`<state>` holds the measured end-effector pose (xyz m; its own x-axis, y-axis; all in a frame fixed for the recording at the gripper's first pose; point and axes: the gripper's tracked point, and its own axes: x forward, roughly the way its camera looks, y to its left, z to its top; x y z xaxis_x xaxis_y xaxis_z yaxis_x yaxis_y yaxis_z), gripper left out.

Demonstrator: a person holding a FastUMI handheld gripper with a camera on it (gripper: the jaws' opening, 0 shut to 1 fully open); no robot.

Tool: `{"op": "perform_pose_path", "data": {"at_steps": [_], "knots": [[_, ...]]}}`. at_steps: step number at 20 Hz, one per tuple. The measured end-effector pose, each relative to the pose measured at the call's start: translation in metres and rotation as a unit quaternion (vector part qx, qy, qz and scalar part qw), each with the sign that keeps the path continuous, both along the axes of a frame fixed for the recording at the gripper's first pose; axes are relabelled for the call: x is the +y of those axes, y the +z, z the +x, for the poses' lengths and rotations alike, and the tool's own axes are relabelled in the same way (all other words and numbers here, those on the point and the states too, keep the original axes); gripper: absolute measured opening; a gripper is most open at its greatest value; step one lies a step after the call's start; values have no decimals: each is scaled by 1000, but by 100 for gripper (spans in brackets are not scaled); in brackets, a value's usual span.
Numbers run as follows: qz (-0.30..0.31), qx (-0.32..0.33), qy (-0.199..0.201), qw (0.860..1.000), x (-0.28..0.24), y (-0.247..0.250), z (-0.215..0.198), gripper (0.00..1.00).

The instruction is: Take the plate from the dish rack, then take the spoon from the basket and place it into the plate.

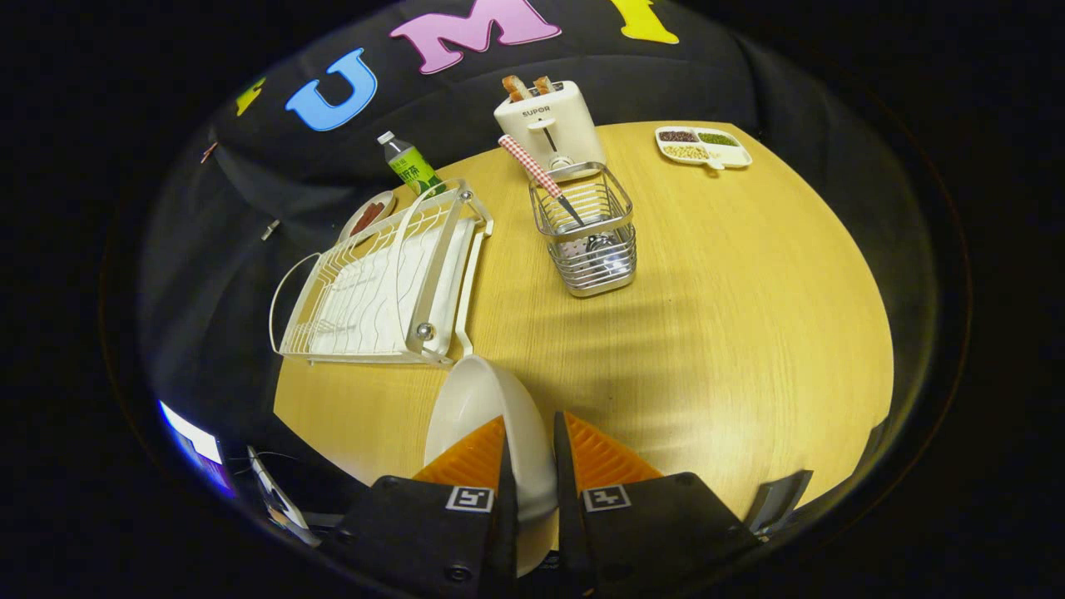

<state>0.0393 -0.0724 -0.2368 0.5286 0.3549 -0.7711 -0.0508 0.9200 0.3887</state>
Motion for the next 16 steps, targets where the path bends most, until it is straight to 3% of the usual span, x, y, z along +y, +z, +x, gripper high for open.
{"op": "perform_pose_path", "data": {"at_steps": [6, 11, 12, 16], "knots": [[-11, -8, 23, 1000, -21, -19, 15, 24], [-9, -89, 25, 996, -31, 5, 41, 77], [-16, -109, 27, 994, -33, 13, 45, 94], [-41, -191, 47, 980, -34, 53, 67, 99]]}}
